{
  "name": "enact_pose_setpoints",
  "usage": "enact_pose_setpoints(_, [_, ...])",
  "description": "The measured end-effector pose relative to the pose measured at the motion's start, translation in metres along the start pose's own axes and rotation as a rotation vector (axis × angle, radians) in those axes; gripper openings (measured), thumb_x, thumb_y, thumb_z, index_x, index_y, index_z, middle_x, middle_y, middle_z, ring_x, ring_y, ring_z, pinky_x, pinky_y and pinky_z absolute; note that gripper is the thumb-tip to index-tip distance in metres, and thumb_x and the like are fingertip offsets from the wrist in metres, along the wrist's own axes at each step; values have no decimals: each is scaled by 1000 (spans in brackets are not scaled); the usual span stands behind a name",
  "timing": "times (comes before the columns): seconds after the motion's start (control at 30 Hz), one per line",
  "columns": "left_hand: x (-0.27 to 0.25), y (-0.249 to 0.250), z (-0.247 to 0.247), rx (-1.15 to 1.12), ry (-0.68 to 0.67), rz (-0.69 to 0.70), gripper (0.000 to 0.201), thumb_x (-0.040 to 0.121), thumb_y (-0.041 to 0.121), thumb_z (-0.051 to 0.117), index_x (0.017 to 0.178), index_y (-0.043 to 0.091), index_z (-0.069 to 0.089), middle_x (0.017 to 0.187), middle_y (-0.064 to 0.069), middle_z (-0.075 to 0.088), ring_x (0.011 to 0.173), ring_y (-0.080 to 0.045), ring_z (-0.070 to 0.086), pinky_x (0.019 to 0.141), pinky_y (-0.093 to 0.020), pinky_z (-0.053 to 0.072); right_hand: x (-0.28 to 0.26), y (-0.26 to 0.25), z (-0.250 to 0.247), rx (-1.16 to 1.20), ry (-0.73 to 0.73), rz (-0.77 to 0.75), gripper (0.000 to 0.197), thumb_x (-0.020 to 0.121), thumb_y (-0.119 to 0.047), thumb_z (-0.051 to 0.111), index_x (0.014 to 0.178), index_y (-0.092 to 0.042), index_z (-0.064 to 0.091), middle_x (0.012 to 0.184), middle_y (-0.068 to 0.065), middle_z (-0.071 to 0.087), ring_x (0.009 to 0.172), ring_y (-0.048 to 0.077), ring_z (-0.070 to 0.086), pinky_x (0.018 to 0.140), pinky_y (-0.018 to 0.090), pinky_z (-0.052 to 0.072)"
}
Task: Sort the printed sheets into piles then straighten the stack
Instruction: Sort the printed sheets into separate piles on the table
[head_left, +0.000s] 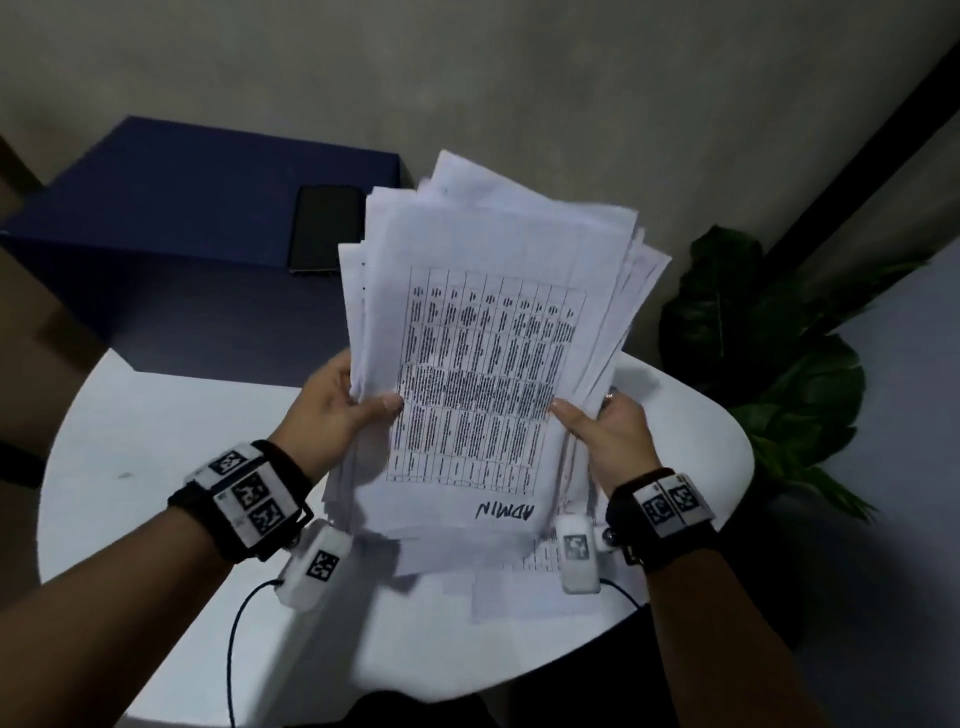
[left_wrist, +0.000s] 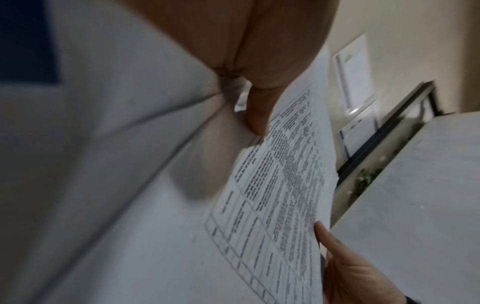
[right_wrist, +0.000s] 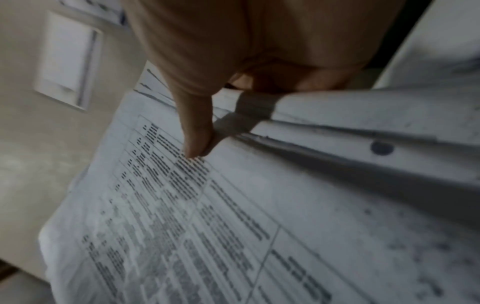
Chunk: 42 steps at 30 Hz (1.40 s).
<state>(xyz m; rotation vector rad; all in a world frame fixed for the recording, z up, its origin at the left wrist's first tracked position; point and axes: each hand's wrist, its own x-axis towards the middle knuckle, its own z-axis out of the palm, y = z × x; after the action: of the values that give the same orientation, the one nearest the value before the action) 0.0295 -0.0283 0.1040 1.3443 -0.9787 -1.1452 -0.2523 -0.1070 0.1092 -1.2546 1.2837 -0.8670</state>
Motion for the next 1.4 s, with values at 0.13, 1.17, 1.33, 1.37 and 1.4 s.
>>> enact_pose_setpoints(0.13, [0, 35, 3, -51, 48, 146, 39, 76, 7, 79, 109, 22, 64, 102, 6, 77, 98, -13, 71, 85, -27, 58, -12, -41, 2, 108, 65, -258, 29, 80, -1, 73, 88, -29, 74, 90, -15, 76, 92, 2, 71, 83, 24, 54])
enact_pose_setpoints(1.17, [15, -59, -25, 131, 252, -123, 24, 82, 16, 80, 66, 7, 64, 53, -11, 63, 58, -30, 61, 62, -58, 55, 1, 132, -46, -603, 477, 389, 30, 96, -11, 51, 124, -1, 55, 120, 19, 60, 109, 33, 59, 84, 27, 43])
enact_pose_setpoints(1.33, [8, -66, -25, 157, 203, -170, 30, 77, 31, 83, 62, 10, 69, 62, -18, 67, 61, -34, 64, 68, -60, 56, 27, 144, -1, -984, 236, 546, 70, 83, -21, 66, 142, -10, 30, 146, 14, 32, 131, 35, 33, 101, 50, 40])
enact_pose_setpoints(1.37, [6, -67, -27, 157, 204, -173, 30, 78, 31, 83, 63, 9, 68, 62, -19, 67, 61, -34, 64, 67, -60, 56, 29, 147, 4, -1040, 214, 566, 76, 80, -16, 68, 143, -10, 26, 146, 15, 29, 131, 36, 32, 101, 51, 41])
enact_pose_setpoints(1.4, [4, -66, -29, 157, 208, -176, 30, 78, 30, 83, 65, 8, 68, 62, -19, 67, 61, -35, 64, 67, -61, 56, 31, 148, 8, -1062, 214, 576, 81, 77, -12, 70, 143, -10, 23, 146, 16, 28, 131, 36, 31, 100, 50, 43])
